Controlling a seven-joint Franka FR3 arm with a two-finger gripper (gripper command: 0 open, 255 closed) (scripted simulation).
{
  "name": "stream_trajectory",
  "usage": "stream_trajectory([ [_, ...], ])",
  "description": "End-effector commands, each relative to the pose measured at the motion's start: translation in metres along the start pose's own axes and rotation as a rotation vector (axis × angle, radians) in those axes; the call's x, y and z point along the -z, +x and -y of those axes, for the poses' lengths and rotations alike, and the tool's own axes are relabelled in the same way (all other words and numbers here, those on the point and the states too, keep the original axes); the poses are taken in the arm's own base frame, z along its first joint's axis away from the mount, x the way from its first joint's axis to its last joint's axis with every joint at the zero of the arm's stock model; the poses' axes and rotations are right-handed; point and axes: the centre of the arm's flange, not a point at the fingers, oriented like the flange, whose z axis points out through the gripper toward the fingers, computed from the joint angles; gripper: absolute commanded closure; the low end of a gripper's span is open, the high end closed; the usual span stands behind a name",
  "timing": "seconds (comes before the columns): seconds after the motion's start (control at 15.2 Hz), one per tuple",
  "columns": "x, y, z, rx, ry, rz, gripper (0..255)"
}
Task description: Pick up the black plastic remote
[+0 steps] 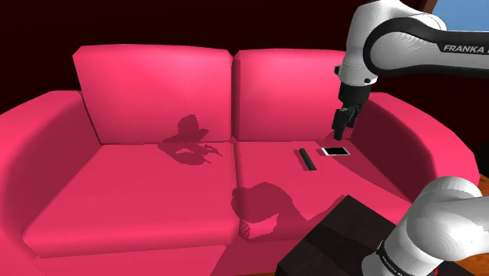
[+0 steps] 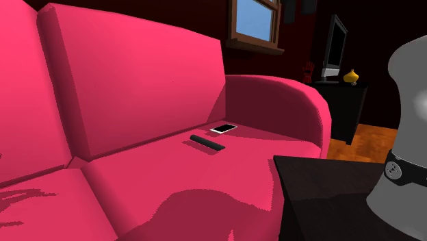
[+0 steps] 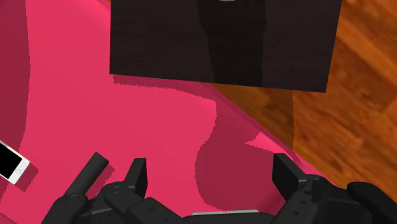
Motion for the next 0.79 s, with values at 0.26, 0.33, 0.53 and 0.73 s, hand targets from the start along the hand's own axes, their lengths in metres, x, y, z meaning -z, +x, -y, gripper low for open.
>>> stream_trajectory([
  [0.26,-0.033,0.036,-0.027,-0.067,0.021,0.017,0],
  [0.33,-0.041,0.045,-0.034,-0.084,0.027,0.021,0],
  [0.53,-0.067,0.07,-0.055,-0.134,0.043,0.033,0],
  [0.73,-0.093,0.094,-0.078,-0.185,0.059,0.046,0],
])
